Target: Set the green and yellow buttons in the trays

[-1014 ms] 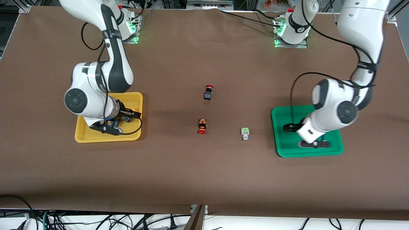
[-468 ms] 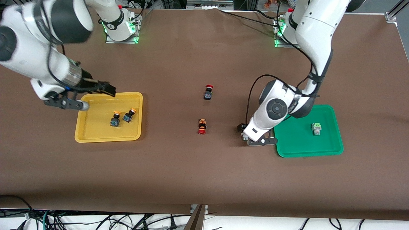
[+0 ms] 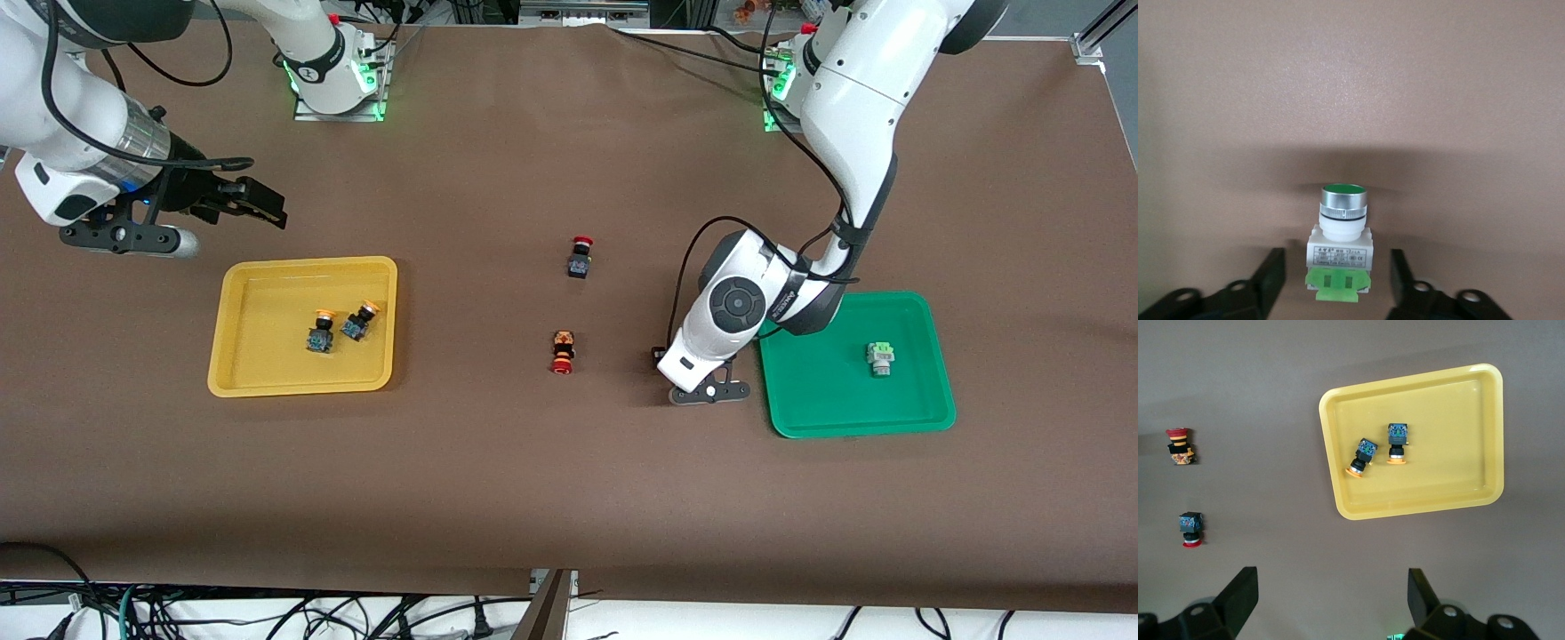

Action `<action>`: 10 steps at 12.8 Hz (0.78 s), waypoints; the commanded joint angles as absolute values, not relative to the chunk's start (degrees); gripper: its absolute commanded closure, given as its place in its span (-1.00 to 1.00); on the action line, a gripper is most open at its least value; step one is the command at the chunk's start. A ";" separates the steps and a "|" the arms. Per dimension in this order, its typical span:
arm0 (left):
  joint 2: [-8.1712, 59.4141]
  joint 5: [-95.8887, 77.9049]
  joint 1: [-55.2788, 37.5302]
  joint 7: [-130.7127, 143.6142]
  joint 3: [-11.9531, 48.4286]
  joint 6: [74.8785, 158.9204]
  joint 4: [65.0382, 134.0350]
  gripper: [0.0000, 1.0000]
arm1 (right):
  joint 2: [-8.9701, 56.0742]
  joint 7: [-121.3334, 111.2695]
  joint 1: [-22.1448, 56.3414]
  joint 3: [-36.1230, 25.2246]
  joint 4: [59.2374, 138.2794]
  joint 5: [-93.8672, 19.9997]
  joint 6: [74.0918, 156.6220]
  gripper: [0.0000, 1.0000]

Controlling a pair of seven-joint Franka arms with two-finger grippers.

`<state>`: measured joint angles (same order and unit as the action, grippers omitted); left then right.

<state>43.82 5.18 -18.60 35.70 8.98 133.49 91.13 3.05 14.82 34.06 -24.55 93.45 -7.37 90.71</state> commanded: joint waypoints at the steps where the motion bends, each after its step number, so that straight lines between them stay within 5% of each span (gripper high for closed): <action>1: 44.91 7.99 -19.16 39.55 9.14 134.03 89.30 0.94 | 0.44 12.31 19.64 -11.81 95.10 -6.42 89.74 -0.98; 3: 43.08 8.00 -18.02 38.77 10.46 131.41 89.03 1.00 | -0.26 10.20 6.46 -0.21 95.36 -6.24 88.95 -0.98; 10: 34.90 5.90 -5.47 5.07 9.76 114.79 88.85 1.00 | 0.70 10.36 5.80 -0.53 94.66 -3.17 89.74 -0.98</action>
<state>37.38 6.31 -9.28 14.81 9.57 116.70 86.68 1.26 10.25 7.20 -1.68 94.42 -4.56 89.34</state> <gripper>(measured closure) 0.595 0.009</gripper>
